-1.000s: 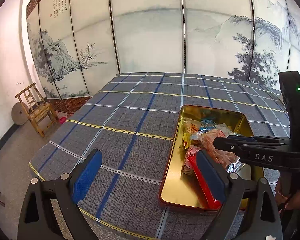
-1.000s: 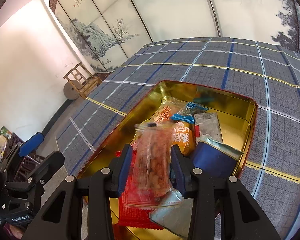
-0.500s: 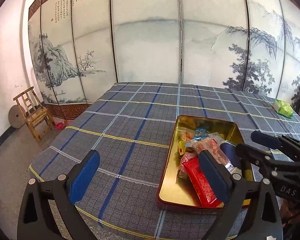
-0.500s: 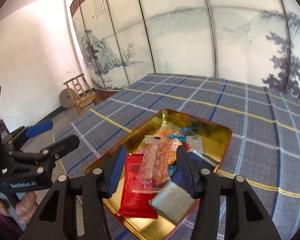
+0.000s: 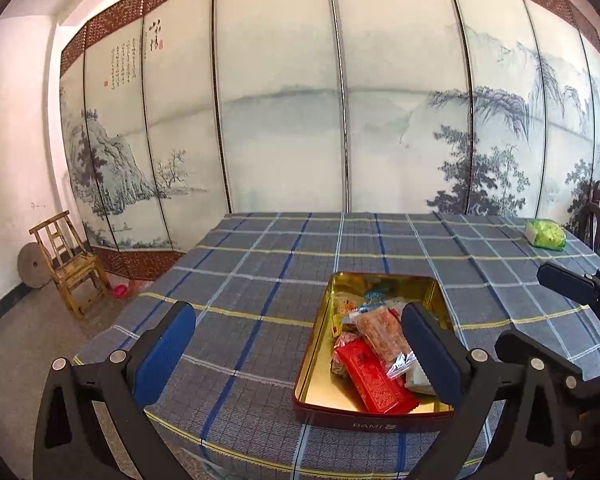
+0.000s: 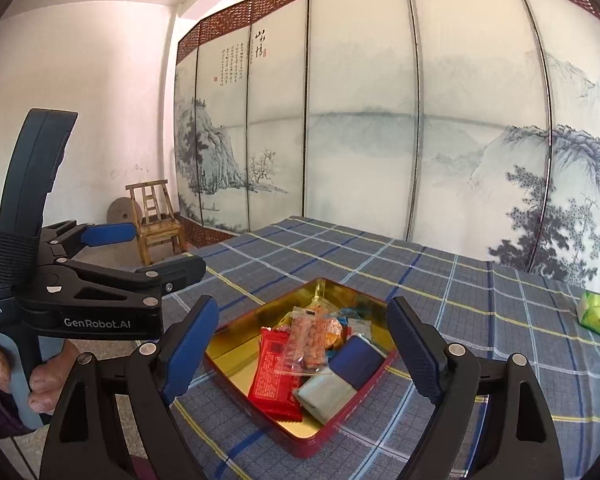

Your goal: Organize snacks

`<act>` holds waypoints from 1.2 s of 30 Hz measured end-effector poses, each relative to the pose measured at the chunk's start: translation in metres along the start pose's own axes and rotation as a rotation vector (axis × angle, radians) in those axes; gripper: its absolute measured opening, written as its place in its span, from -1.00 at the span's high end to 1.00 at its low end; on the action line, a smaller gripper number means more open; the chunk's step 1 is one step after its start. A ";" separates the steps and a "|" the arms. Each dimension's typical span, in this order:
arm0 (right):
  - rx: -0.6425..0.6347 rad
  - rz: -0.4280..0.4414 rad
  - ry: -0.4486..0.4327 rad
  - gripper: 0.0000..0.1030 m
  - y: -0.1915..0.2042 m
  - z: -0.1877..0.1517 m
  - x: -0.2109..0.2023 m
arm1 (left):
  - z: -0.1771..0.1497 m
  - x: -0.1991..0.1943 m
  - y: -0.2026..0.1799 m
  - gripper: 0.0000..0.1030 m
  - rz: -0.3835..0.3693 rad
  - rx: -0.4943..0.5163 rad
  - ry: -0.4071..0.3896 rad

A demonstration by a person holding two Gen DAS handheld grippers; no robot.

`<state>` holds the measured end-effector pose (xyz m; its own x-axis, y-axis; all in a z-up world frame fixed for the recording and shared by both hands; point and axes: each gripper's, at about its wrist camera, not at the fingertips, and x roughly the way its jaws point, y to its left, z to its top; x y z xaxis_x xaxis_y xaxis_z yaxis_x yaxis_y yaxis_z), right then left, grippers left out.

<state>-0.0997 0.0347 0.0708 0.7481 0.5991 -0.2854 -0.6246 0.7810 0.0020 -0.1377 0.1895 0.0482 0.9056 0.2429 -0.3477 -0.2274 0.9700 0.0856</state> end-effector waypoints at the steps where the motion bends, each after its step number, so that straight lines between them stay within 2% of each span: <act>1: 0.004 -0.005 -0.011 -0.69 -0.002 0.001 -0.007 | 0.003 -0.008 -0.001 -0.99 0.005 -0.003 -0.028; 6: 0.029 -0.045 -0.065 -0.74 -0.014 0.005 -0.039 | 0.019 -0.039 -0.002 -0.99 0.009 -0.049 -0.123; 9: 0.038 -0.065 -0.083 -0.76 -0.022 0.007 -0.051 | 0.024 -0.049 -0.005 -0.99 -0.025 -0.046 -0.149; 17: 0.061 -0.082 -0.098 -0.78 -0.032 0.007 -0.064 | 0.028 -0.047 -0.015 -0.99 -0.072 -0.028 -0.097; 36: 0.065 -0.077 -0.069 -0.85 -0.031 -0.001 -0.057 | 0.012 -0.027 -0.021 -0.99 -0.042 -0.016 -0.019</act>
<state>-0.1235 -0.0240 0.0864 0.8084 0.5457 -0.2206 -0.5504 0.8336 0.0452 -0.1529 0.1625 0.0669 0.9213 0.2018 -0.3326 -0.1940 0.9794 0.0566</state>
